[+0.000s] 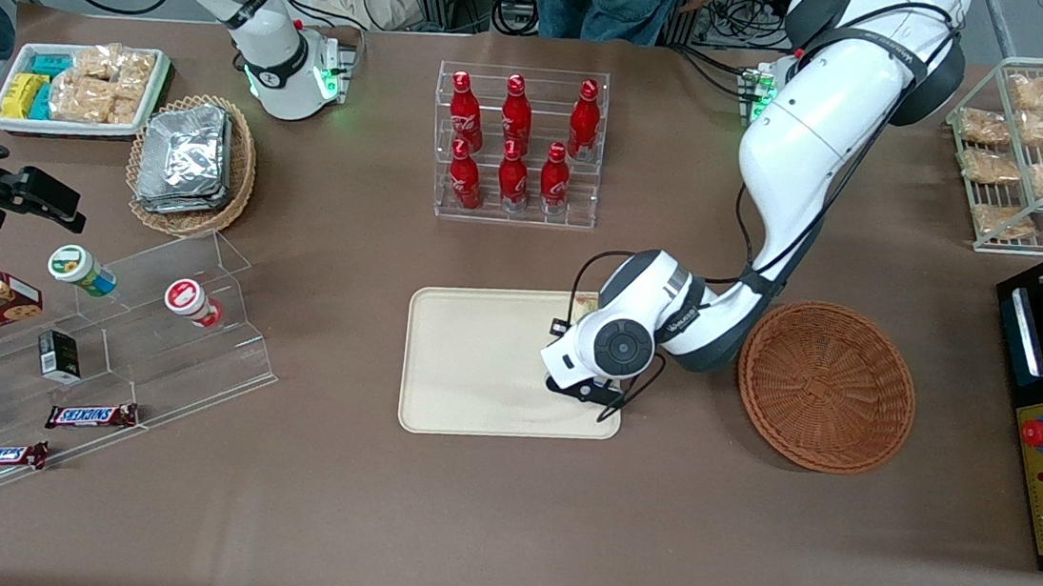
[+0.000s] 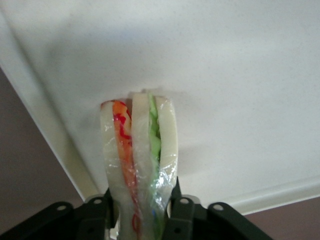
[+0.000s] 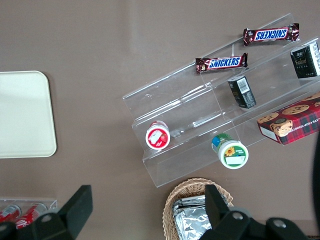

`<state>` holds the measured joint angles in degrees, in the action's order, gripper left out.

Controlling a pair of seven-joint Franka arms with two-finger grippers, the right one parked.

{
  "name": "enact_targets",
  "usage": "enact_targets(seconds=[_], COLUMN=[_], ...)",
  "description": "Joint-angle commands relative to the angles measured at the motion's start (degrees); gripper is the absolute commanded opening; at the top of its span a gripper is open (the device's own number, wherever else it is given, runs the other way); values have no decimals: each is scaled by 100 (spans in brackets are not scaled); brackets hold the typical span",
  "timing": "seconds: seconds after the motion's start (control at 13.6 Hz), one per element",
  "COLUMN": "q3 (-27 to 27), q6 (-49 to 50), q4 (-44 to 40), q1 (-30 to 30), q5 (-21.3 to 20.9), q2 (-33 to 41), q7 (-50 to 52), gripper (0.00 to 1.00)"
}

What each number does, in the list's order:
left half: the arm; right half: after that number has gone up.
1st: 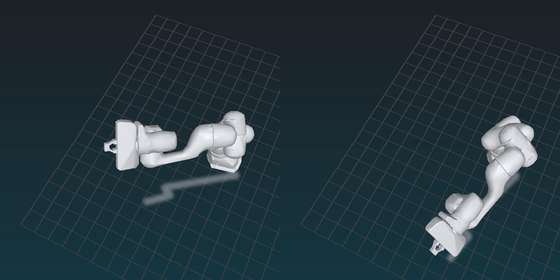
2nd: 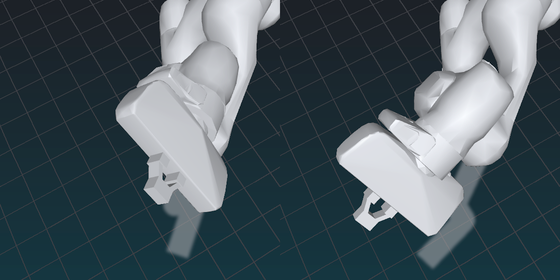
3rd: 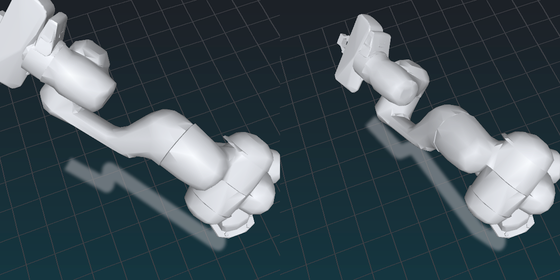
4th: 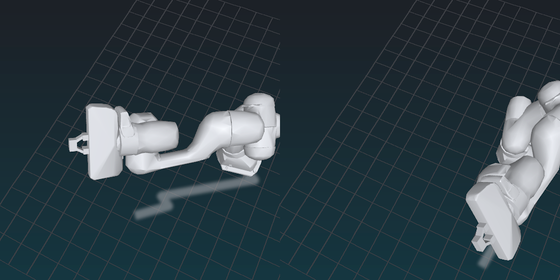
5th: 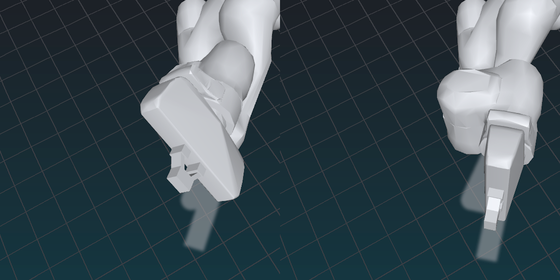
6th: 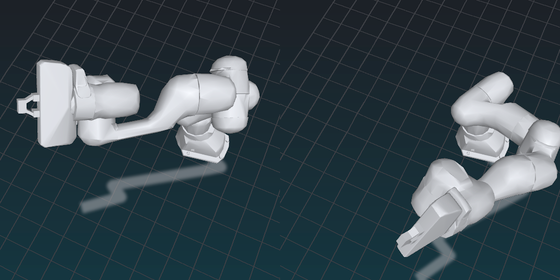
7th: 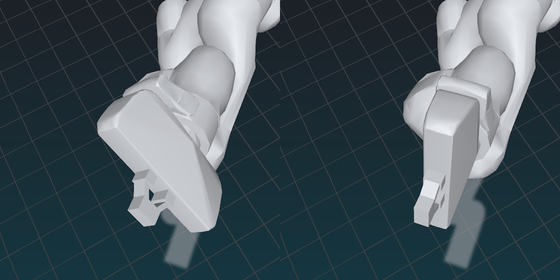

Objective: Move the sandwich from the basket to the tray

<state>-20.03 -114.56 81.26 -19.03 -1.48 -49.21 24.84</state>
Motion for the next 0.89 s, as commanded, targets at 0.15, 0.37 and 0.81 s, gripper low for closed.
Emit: enact_targets(seconds=[0.15, 0.37, 0.81], q3=[26, 17, 26], q6=[92, 757, 1953], q4=[-172, -171, -171], q1=[470, 909, 1743], q5=[-106, -98, -631], q2=[366, 1025, 2510], q7=[-32, -49, -592], gripper=[100, 100, 100])
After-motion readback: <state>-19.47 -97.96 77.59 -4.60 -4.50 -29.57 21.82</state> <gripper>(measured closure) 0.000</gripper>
